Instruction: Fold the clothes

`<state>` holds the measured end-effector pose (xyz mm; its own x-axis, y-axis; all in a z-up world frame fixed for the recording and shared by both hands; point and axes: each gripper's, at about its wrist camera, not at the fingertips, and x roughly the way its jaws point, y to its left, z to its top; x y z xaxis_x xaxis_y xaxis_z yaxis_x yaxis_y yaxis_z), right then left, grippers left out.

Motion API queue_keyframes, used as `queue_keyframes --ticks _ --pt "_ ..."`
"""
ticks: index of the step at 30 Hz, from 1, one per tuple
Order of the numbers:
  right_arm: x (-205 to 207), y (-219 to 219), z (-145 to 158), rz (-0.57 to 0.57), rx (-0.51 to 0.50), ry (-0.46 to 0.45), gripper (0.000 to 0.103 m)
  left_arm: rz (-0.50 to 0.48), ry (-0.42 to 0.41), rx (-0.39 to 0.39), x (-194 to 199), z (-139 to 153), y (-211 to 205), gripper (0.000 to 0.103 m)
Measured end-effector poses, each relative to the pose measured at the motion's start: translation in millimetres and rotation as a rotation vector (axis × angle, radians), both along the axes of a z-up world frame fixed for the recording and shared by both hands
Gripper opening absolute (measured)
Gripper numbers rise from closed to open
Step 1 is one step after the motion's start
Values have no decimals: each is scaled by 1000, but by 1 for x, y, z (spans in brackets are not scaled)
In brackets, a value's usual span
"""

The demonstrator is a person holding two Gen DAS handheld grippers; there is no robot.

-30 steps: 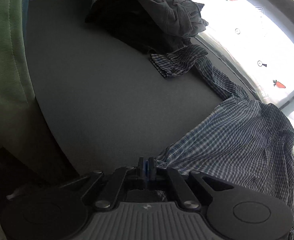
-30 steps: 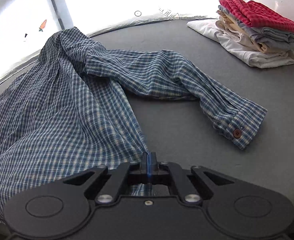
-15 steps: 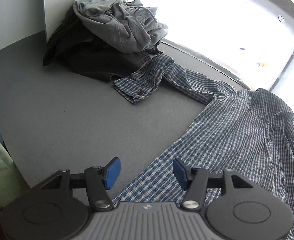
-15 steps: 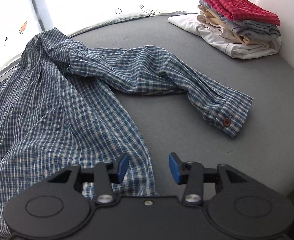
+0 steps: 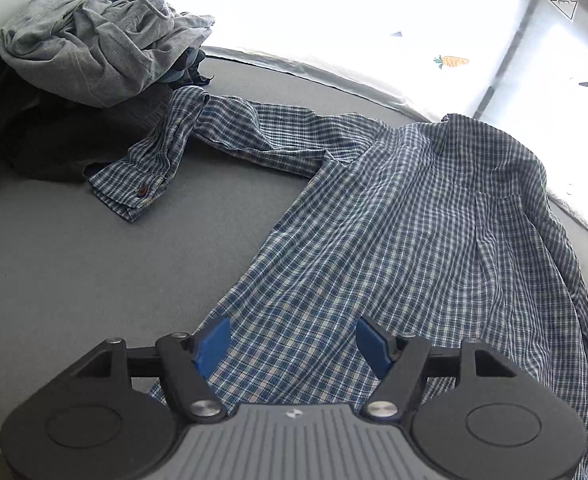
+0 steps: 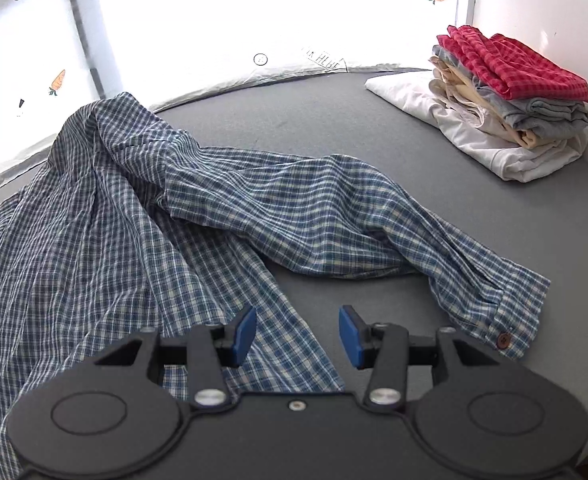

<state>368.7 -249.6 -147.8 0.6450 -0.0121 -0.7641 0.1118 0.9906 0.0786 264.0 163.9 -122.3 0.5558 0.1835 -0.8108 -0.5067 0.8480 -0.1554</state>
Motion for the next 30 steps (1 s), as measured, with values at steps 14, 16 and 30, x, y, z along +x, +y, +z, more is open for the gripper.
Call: queue_keyframes --ticks 14,16,30 --pt "194 50 6 201 -76 -80 47 -58 181 78 127 -36 8 74" --pt "224 52 -4 217 -74 -71 49 -77 212 94 148 -42 7 74" --pt "283 69 -58 373 4 24 10 -126 308 94 230 -69 14 98"
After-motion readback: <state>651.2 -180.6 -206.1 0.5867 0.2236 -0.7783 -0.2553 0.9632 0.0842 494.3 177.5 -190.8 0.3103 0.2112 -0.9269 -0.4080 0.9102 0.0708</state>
